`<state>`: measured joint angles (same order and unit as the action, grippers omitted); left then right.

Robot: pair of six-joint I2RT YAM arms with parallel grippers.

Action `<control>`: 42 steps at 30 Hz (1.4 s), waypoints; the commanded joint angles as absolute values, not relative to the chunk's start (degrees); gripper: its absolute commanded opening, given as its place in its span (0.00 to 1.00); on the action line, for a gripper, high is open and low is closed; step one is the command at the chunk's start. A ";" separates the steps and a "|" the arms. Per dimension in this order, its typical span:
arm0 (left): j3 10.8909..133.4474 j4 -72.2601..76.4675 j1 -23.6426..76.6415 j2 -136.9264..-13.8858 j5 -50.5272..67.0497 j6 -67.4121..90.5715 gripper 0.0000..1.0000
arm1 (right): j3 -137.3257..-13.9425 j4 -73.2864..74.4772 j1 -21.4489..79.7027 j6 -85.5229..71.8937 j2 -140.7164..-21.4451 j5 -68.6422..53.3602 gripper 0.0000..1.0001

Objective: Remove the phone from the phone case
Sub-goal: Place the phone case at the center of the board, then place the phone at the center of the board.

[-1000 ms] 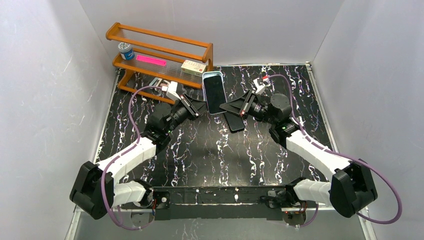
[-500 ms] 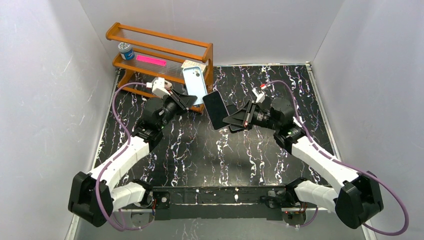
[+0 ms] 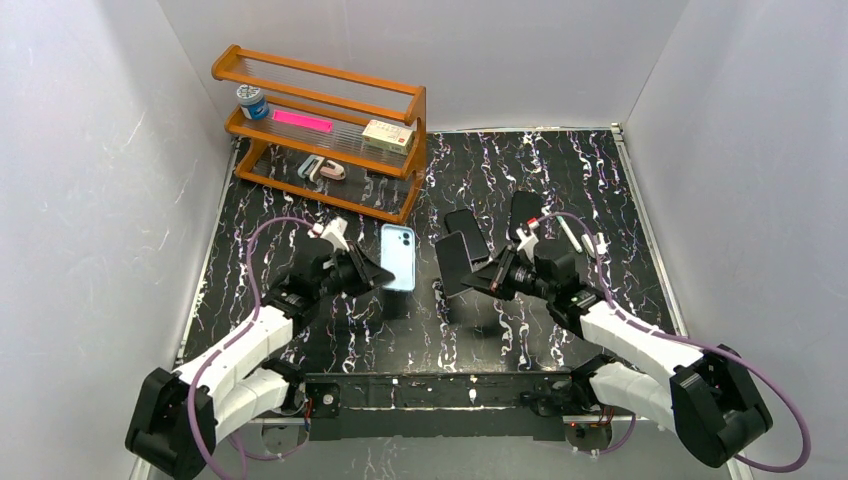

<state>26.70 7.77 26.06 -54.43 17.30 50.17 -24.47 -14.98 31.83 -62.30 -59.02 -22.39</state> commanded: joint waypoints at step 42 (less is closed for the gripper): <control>14.92 13.71 33.93 -65.68 14.39 63.13 0.58 | -15.86 -40.37 48.33 -72.75 -84.24 -10.08 0.28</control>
<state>15.35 16.56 33.63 -66.35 15.90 63.92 -13.45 -42.94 47.81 -73.54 -81.65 -7.40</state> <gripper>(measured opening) 0.533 0.238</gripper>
